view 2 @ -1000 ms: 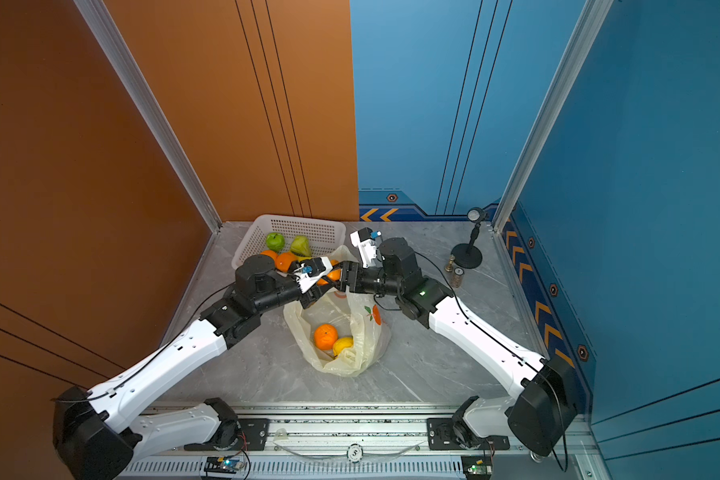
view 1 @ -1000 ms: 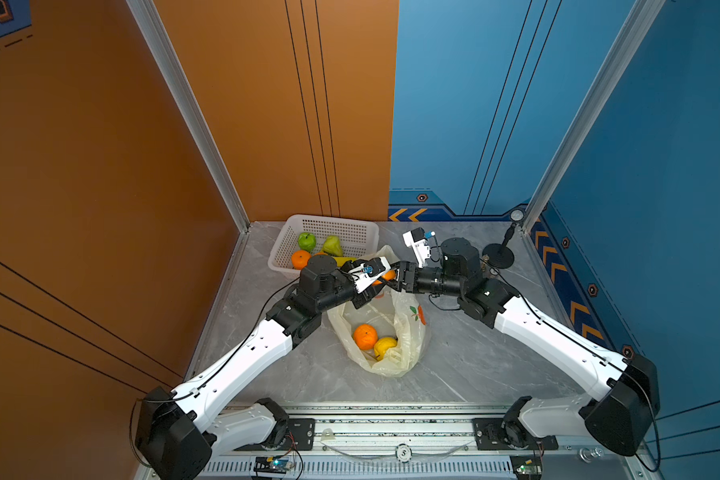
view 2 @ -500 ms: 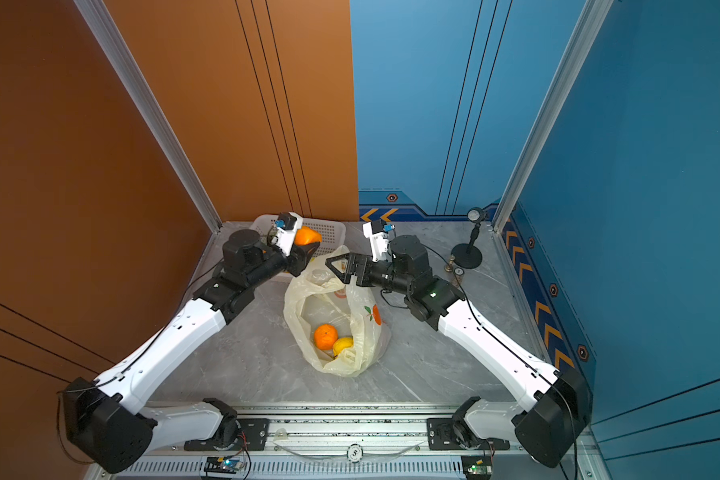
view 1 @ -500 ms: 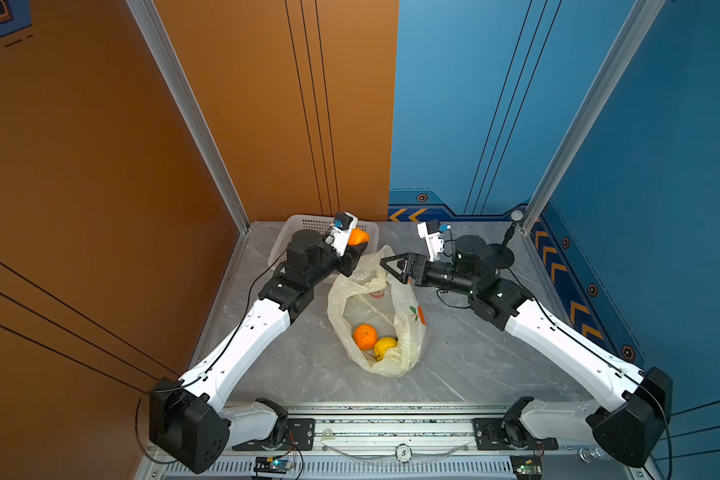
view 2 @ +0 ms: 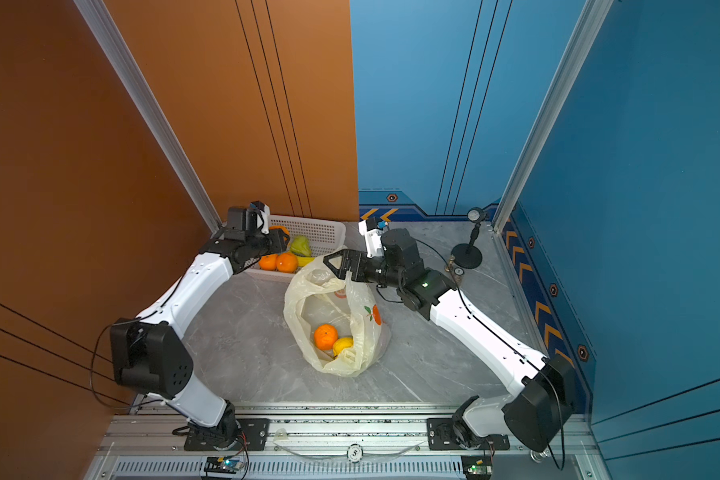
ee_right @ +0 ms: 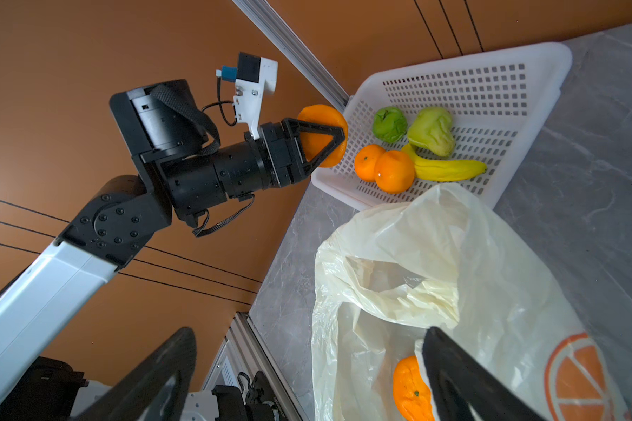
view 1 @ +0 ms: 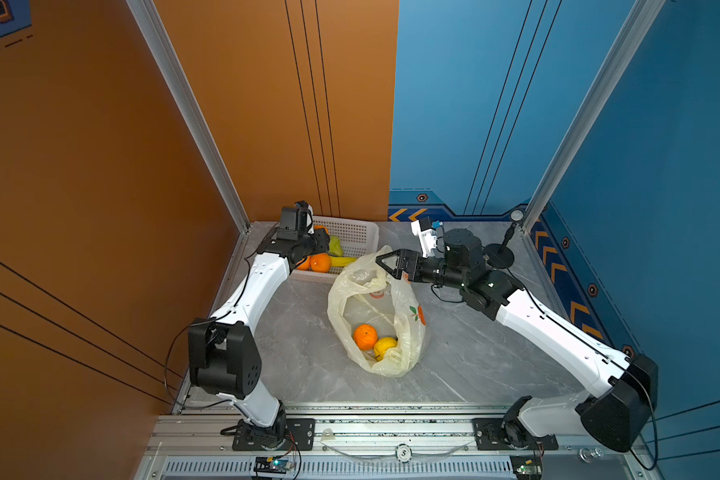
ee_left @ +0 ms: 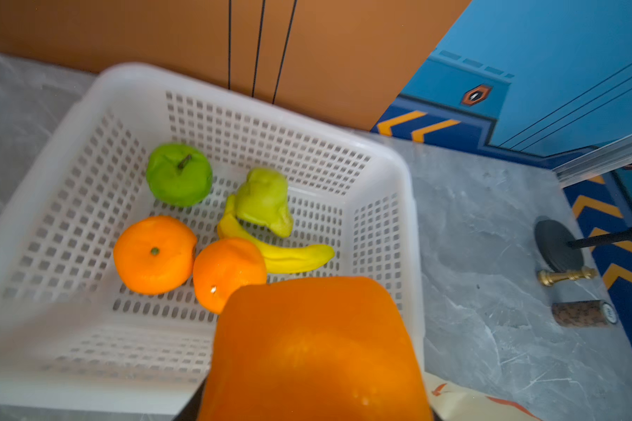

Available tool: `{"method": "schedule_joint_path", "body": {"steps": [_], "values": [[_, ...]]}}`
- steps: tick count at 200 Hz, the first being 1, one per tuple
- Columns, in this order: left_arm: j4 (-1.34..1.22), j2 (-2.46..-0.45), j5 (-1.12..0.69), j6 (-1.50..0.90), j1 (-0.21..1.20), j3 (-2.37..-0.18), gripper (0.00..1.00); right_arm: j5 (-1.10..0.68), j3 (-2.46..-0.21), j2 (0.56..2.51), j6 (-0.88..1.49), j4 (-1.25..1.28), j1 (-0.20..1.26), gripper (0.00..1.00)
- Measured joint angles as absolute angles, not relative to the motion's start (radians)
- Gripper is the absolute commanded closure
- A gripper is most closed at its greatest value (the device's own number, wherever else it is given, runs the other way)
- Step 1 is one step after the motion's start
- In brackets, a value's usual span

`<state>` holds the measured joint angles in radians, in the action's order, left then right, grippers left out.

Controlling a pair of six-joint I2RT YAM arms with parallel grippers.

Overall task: Untie the knot of the plastic bag and take out the fruit
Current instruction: Place the fruit in the basket.

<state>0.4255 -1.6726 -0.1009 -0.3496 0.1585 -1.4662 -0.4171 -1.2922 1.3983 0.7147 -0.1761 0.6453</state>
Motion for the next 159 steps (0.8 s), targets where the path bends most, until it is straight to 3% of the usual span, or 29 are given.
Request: {"method": "schedule_joint_path", "body": {"steps": [116,159], "values": [[0.710,-2.136,-0.194,-0.311,0.210,-1.835,0.67,-0.357,-1.321,1.454,0.723,-0.246,0.706,0.02],[0.747,-2.219,-0.194,-0.301,0.217,-1.865,0.42,-0.334,-1.321,1.450,0.722,-0.254,0.727,0.02]]}}
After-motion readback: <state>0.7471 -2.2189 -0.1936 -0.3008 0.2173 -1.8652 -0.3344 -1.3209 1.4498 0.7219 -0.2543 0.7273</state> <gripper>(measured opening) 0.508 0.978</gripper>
